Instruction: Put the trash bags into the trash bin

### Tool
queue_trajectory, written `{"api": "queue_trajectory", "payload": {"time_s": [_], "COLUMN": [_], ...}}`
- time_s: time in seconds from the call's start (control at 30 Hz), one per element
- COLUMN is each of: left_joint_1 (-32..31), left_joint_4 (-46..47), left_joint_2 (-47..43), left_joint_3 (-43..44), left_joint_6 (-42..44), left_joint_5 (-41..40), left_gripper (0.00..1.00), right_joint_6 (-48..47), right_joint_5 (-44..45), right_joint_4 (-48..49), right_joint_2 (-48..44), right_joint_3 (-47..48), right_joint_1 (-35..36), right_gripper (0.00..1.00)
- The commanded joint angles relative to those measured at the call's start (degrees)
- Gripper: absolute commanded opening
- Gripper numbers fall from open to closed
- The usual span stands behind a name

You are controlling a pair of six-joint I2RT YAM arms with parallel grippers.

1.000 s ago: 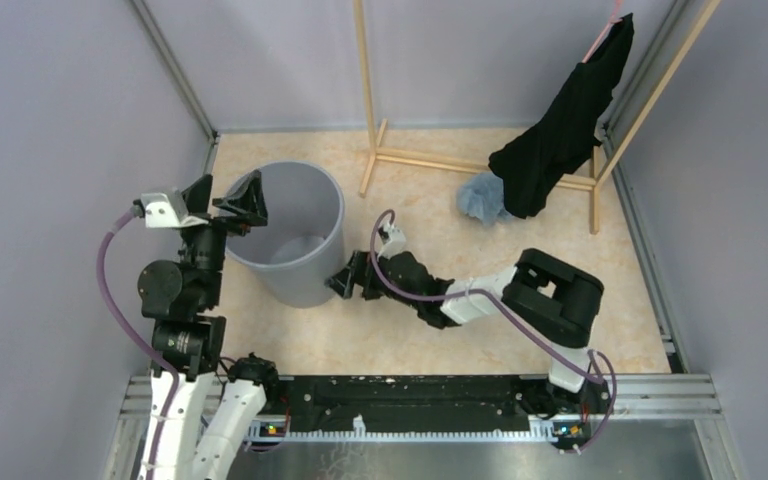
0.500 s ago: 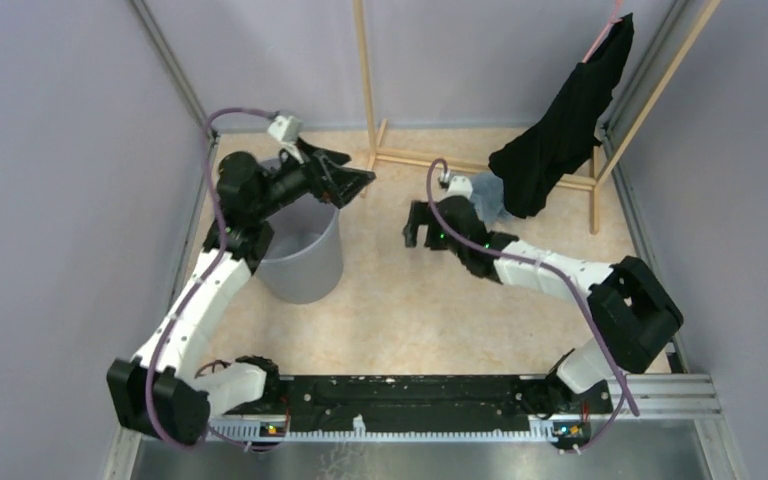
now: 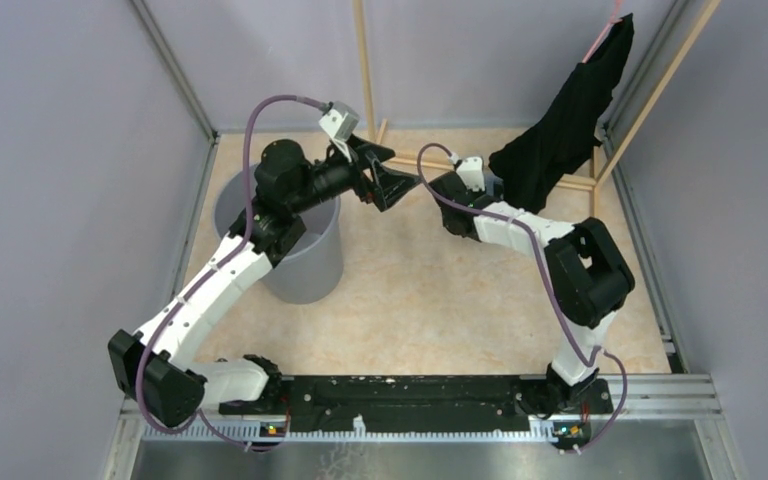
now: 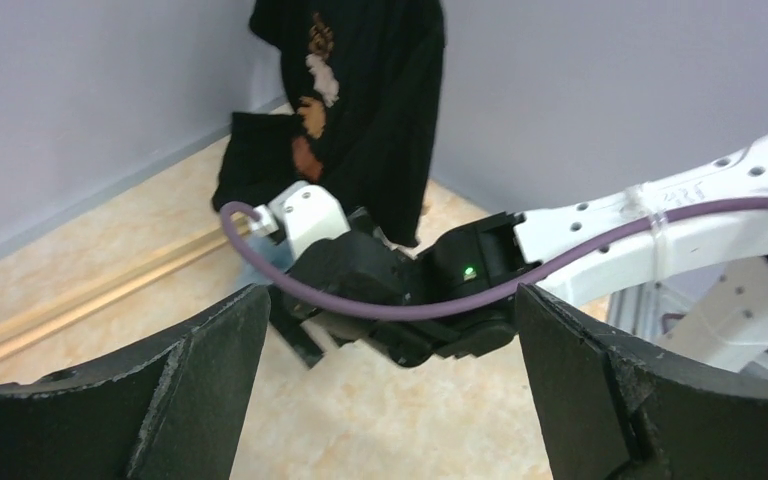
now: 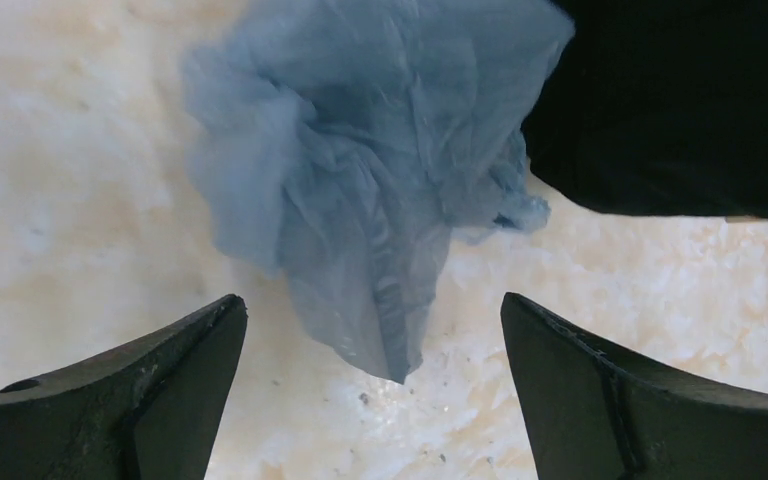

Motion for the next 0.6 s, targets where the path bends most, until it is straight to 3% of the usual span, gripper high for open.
{"api": "queue_trajectory", "payload": {"time_s": [0.0,0.1,0.13,0.17,0.2,0.23,0.3,0.4,0.57], "left_joint_1": [0.2,0.2,0.2,0.2,0.2,0.2,0.2,0.1,-0.9], "left_joint_4": [2.5,3.2,3.5,3.8,3.8,3.6,3.0,2.6,3.5], "left_joint_2": [-4.5,-6.6,-7.2,-7.8,-8.0,-8.2,-8.1,-7.3,-4.9], "left_joint_3": [-6.1,-8.2,-8.6,-9.1,-9.1,-9.0,-8.5,-8.1,-8.2], "left_joint_6": [6.4,7.1,7.2,7.2,7.3,7.3,7.1,6.2,4.2], "left_joint_5": [-5.8,-5.9,-6.2,-6.5,-6.5,-6.5,-5.9,-4.2,-1.1], "left_gripper": [0.98,0.98,0.98,0.98,0.98,0.98,0.98,0.98,0.98], "right_joint_6": [-1.1,-5.0,-6.6,-7.3,-7.6,-7.7,-8.7,-11.2,-9.9], "right_joint_5": [-0.5,-7.2,-9.5,-11.4,-13.5,-16.3,-23.6,-34.4,-46.9], "right_joint_4": [3.7,7.4,9.1,10.8,12.8,15.7,23.2,35.2,44.9], "right_joint_2": [0.4,-0.5,-1.3,-2.4,-4.6,-6.8,-11.8,-20.1,-31.9], "right_joint_3": [-3.7,-4.1,-4.8,-5.6,-7.2,-9.4,-15.0,-24.3,-34.2], "right_joint_1": [-2.1,-3.8,-3.8,-3.9,-3.9,-3.9,-3.9,-3.9,-3.9], "right_gripper": [0.93,0.69,0.54,0.30,0.15,0.08,0.00,0.00,0.00]}}
